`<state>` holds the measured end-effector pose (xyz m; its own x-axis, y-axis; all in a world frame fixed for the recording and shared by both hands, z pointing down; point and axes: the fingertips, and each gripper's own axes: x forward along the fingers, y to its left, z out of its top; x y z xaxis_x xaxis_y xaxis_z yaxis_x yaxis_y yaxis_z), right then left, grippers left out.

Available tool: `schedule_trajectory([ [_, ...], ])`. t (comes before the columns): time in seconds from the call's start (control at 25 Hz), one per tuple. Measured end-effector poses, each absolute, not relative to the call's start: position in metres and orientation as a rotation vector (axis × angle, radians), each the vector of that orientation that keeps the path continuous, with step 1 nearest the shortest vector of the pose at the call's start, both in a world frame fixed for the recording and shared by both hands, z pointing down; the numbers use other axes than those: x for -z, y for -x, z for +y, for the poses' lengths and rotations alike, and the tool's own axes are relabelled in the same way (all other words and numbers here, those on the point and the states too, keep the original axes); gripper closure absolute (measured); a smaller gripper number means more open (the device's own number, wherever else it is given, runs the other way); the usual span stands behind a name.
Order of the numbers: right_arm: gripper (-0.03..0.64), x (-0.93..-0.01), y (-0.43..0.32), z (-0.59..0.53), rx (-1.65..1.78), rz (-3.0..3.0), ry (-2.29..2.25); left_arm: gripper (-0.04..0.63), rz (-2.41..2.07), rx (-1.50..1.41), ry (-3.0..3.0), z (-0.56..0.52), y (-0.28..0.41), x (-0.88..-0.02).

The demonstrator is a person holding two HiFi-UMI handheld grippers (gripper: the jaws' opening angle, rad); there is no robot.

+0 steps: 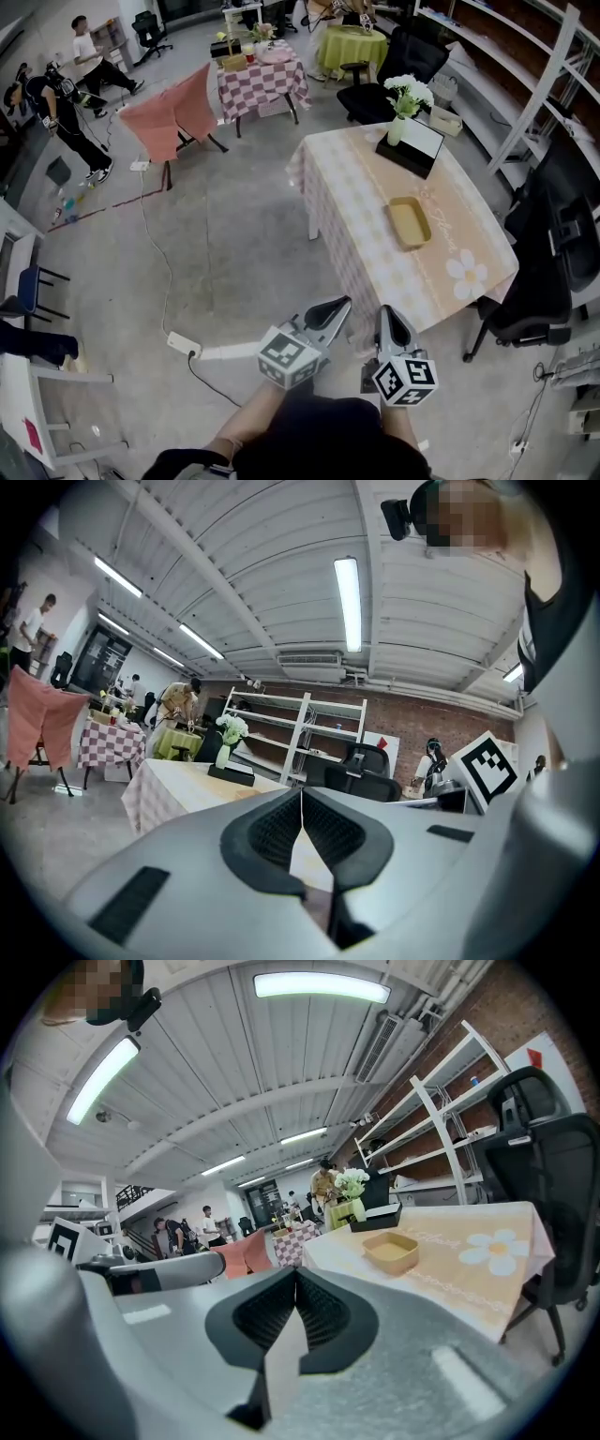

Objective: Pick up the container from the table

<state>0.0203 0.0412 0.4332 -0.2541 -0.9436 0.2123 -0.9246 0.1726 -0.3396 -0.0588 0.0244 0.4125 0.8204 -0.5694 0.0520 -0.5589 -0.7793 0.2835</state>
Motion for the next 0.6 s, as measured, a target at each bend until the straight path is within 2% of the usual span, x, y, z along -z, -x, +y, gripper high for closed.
schedule_trajectory([
  [0.6,0.612,-0.434,-0.014,-0.033,0.599,2.274,1.953,0.583,-0.794,0.034,-2.749,-0.057,0.07,-0.418],
])
